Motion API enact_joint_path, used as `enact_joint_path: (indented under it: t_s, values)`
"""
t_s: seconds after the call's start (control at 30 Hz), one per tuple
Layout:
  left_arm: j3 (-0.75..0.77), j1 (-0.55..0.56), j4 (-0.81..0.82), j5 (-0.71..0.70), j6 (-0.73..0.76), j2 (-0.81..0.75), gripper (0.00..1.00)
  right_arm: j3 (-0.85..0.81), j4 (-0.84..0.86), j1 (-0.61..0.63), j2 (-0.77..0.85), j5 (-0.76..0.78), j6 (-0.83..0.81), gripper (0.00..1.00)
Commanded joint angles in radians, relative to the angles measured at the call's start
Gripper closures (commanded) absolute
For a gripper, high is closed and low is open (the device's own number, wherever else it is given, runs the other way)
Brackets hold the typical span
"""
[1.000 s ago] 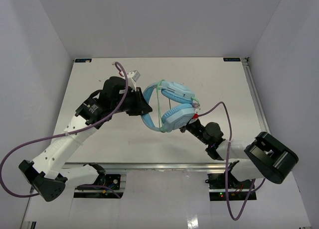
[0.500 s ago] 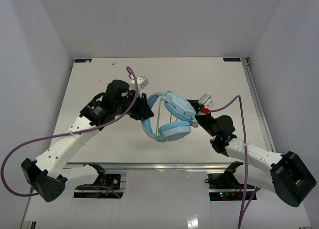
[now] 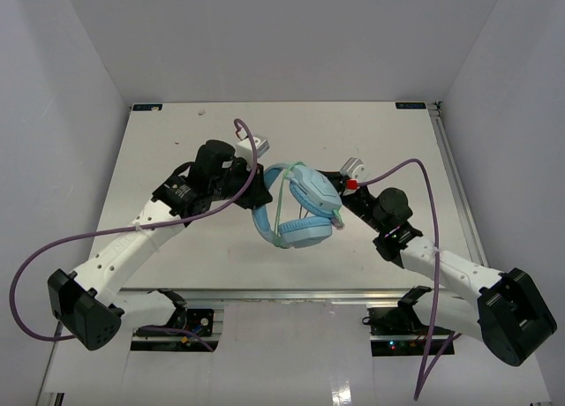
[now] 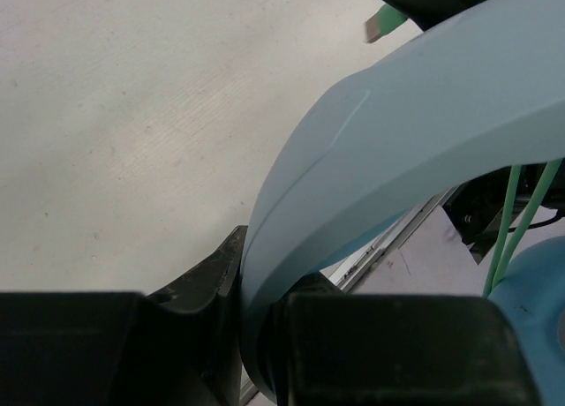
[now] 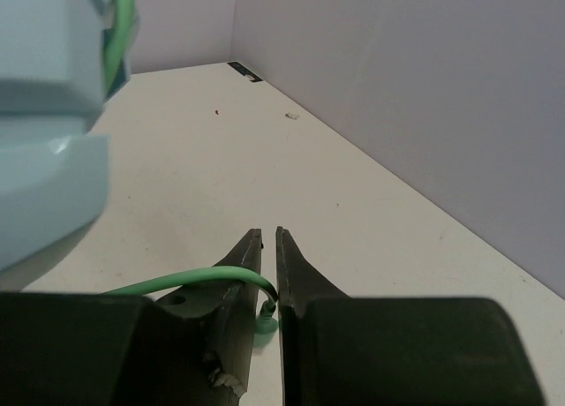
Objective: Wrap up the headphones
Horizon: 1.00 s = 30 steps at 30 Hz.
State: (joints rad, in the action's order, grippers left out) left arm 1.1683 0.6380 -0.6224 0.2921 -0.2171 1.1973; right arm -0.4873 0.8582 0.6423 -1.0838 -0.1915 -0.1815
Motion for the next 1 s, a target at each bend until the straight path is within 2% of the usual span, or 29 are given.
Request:
enact_joint_path:
  t_s: [0.0,0.2,0.33,0.47,0.5,0.67,0.73,0.8,0.87,0.97]
  values:
    - [-0.011,0.026,-0.073,0.109,0.052,-0.002,1.0,-0.045,0.093,-0.018,-0.014,0.018,0.023,0.79]
    - [-0.007,0.026,-0.074,0.107,0.04,-0.006,1.0,-0.036,0.103,-0.018,-0.03,0.008,0.028,0.75]
    - [-0.008,0.026,-0.074,0.093,0.041,-0.002,1.0,-0.034,0.099,-0.018,-0.03,0.005,0.02,0.86]
    - [-0.004,0.026,-0.088,0.075,0.056,0.002,1.0,-0.034,0.085,-0.018,-0.033,0.036,0.005,0.76]
    - [0.002,0.026,-0.099,0.06,0.063,0.005,1.0,-0.036,0.075,-0.018,-0.036,0.034,-0.012,0.77]
    - [0.043,0.026,-0.153,-0.057,0.101,0.037,1.0,-0.058,0.009,-0.02,-0.063,0.092,-0.107,0.92]
    - [0.056,0.026,-0.164,-0.079,0.129,0.052,1.0,-0.063,-0.013,-0.031,-0.068,0.108,-0.128,0.92]
    - [0.066,0.026,-0.168,-0.074,0.168,0.064,1.0,-0.063,-0.013,-0.059,-0.068,0.055,-0.125,0.92]
    - [0.062,0.026,-0.149,-0.104,0.216,0.065,1.0,-0.078,-0.022,-0.084,-0.067,-0.015,-0.115,0.85]
    - [0.063,0.026,-0.132,-0.148,0.264,0.072,1.0,-0.114,-0.057,-0.095,-0.073,-0.064,-0.127,0.82]
